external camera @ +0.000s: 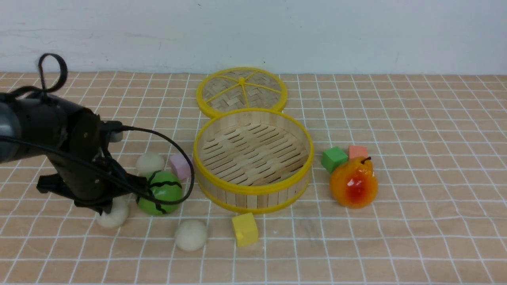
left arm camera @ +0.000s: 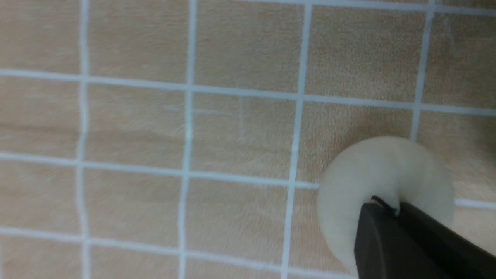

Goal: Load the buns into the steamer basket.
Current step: Use the left arm to put the steamed stuffed bun into the steamer

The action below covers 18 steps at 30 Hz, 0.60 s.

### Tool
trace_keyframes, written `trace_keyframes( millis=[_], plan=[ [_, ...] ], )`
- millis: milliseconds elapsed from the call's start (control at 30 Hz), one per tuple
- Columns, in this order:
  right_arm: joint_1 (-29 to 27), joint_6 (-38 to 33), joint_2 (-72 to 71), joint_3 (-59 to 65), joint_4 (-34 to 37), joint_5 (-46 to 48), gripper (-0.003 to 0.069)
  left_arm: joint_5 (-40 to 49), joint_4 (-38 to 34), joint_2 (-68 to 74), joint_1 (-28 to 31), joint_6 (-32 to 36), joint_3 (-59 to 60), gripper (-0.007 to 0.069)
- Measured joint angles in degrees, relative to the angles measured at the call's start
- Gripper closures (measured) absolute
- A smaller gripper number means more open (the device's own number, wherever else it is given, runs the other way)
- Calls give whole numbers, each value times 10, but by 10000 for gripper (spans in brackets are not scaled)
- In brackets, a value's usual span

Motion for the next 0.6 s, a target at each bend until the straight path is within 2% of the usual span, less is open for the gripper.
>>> trace_keyframes(
  millis=[167,233,300,433,600],
  plan=[
    [0,0,0,0,0,0,418,76,-37,-75,0,9,-82,638],
    [0,0,0,0,0,0,418,88,-71,-92,-1,24,-108,638],
    [0,0,0,0,0,0,418,102,-138,-111,-14,78,-153,638],
    [0,0,0,0,0,0,418,94,-217,-95,-61,147,-191,638],
    [0,0,0,0,0,0,418,55,-239,-14,-123,157,-237,634]
  ],
)
